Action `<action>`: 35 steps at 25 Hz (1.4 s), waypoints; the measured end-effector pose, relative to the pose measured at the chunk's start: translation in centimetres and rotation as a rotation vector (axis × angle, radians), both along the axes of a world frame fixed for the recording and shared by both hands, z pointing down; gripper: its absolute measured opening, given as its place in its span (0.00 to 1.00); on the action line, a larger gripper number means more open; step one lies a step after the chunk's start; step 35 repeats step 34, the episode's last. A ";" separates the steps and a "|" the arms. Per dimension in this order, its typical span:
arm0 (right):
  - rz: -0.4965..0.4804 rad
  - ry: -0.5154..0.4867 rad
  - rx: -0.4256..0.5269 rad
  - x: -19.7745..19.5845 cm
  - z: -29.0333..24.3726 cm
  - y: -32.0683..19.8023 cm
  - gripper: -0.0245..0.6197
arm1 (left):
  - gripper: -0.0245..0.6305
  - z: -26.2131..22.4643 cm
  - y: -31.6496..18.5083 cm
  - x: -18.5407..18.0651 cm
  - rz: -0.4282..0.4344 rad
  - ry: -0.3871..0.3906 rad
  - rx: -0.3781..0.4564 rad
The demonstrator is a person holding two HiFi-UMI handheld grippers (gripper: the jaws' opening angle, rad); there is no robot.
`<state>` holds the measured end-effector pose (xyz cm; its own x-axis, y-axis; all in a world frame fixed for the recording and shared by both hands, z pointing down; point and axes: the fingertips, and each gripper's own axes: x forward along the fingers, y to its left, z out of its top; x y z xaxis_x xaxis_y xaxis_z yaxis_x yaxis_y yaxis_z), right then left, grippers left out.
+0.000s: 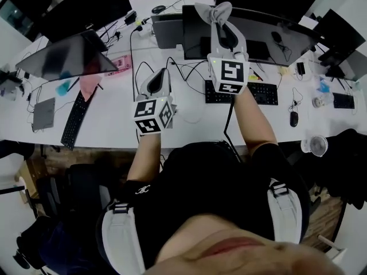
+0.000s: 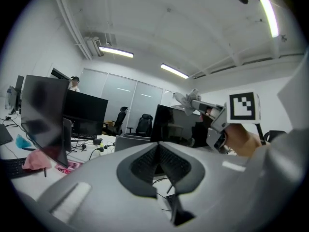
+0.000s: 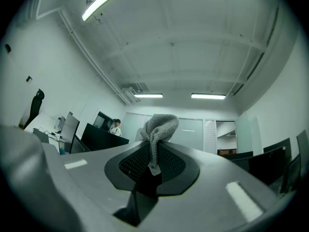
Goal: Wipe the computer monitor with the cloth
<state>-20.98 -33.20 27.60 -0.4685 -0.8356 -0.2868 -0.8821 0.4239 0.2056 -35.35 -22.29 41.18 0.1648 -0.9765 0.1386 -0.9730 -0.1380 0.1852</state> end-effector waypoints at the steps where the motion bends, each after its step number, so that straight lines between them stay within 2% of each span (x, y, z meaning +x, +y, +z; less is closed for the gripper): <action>1: 0.005 -0.017 -0.003 1.5 0.3 0.5 0.10 | 0.12 -0.1 -0.4 1.2 0.017 -0.003 0.001; 8: 0.101 -0.116 -0.098 12.7 4.3 3.2 0.10 | 0.12 -0.8 -2.7 9.3 0.125 -0.017 0.007; 15: 0.146 -0.116 -0.184 19.1 7.5 4.4 0.10 | 0.12 -1.3 -3.9 16.0 0.211 -0.041 0.013; 23: 0.177 -0.116 -0.207 22.7 8.4 4.5 0.10 | 0.12 -1.3 -4.5 20.0 0.254 -0.055 0.009; 35: 0.163 -0.110 -0.223 25.2 9.3 3.6 0.10 | 0.12 -1.4 -5.7 23.6 0.271 -0.062 0.010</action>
